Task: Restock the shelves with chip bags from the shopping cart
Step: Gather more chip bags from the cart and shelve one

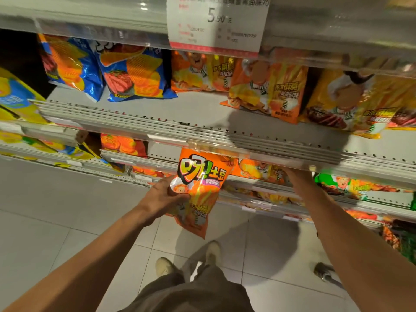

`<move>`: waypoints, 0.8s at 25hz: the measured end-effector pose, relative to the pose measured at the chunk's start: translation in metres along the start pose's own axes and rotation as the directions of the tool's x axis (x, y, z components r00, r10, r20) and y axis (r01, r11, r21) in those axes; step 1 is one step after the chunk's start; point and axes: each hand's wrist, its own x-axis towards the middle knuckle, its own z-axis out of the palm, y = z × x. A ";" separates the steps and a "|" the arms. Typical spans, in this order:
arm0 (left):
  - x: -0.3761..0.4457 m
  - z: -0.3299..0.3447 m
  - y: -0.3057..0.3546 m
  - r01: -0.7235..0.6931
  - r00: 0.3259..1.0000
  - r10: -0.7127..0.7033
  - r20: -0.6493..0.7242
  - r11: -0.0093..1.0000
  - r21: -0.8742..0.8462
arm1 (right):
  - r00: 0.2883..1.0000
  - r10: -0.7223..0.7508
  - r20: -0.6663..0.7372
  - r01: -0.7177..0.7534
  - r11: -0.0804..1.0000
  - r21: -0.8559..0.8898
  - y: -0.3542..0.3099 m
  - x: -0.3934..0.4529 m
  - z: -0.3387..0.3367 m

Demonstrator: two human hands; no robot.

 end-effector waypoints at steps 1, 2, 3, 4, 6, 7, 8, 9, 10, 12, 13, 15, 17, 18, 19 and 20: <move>0.000 -0.002 0.000 -0.008 1.000 0.008 -0.004 1.000 0.000 | 1.000 -0.028 0.013 0.028 1.000 0.015 0.000 0.002 -0.001; -0.001 -0.003 -0.002 -0.012 1.000 0.012 -0.009 1.000 -0.007 | 0.999 -0.051 0.019 0.050 0.998 0.032 -0.002 0.002 -0.001; -0.001 -0.003 -0.003 -0.015 1.000 0.015 -0.010 1.000 -0.017 | 0.998 -0.063 0.028 0.062 0.998 0.023 -0.004 0.001 0.001; -0.002 -0.003 -0.004 -0.015 1.000 0.014 -0.010 1.000 -0.026 | 0.997 -0.071 0.039 0.071 0.997 -0.010 -0.005 -0.002 0.004; -0.005 0.000 -0.005 -0.008 1.000 0.007 -0.015 0.999 -0.045 | 0.995 -0.092 0.030 0.094 0.992 -0.083 -0.002 -0.005 0.010; -0.005 0.002 -0.007 -0.007 1.000 0.006 -0.020 0.998 -0.059 | 0.996 -0.089 0.011 0.090 0.993 -0.080 0.001 -0.006 0.013; -0.006 0.003 -0.009 -0.007 1.000 0.005 -0.026 0.997 -0.072 | 0.996 -0.085 -0.007 0.084 0.996 -0.041 0.002 -0.008 0.015; -0.007 0.005 -0.010 -0.006 1.000 0.004 -0.031 0.997 -0.082 | 0.997 -0.079 -0.022 0.079 0.997 -0.007 0.002 -0.009 0.017; -0.008 0.007 -0.011 -0.002 0.999 -0.001 -0.033 0.996 -0.088 | 0.995 -0.090 -0.030 0.090 0.996 -0.002 0.001 -0.011 0.018; -0.012 0.010 -0.013 0.000 0.999 -0.004 -0.038 0.996 -0.093 | 0.993 -0.107 -0.057 0.105 0.993 -0.048 -0.002 -0.013 0.021; -0.014 0.011 -0.013 -0.003 0.999 -0.001 -0.041 0.995 -0.095 | 0.989 -0.122 -0.079 0.116 0.991 -0.073 -0.003 -0.013 0.021; -0.018 0.011 -0.014 -0.017 0.999 0.014 -0.030 0.994 -0.104 | 0.985 -0.130 -0.110 0.114 0.983 -0.142 -0.006 -0.014 0.024; -0.024 0.012 -0.016 -0.036 0.999 0.036 -0.003 0.991 -0.130 | 0.981 -0.147 -0.130 0.112 0.962 -0.247 -0.011 -0.025 0.027; -0.027 0.013 -0.016 -0.044 0.999 0.045 0.003 0.987 -0.155 | 0.969 -0.198 -0.151 0.131 0.922 -0.364 -0.011 -0.030 0.028; -0.030 0.013 -0.017 -0.053 0.999 0.054 0.001 0.980 -0.191 | 0.951 -0.259 -0.170 0.148 0.862 -0.485 -0.011 -0.037 0.029; -0.034 0.013 -0.018 -0.060 0.998 0.061 -0.006 0.971 -0.230 | 0.929 -0.319 -0.189 0.159 0.803 -0.574 -0.009 -0.047 0.029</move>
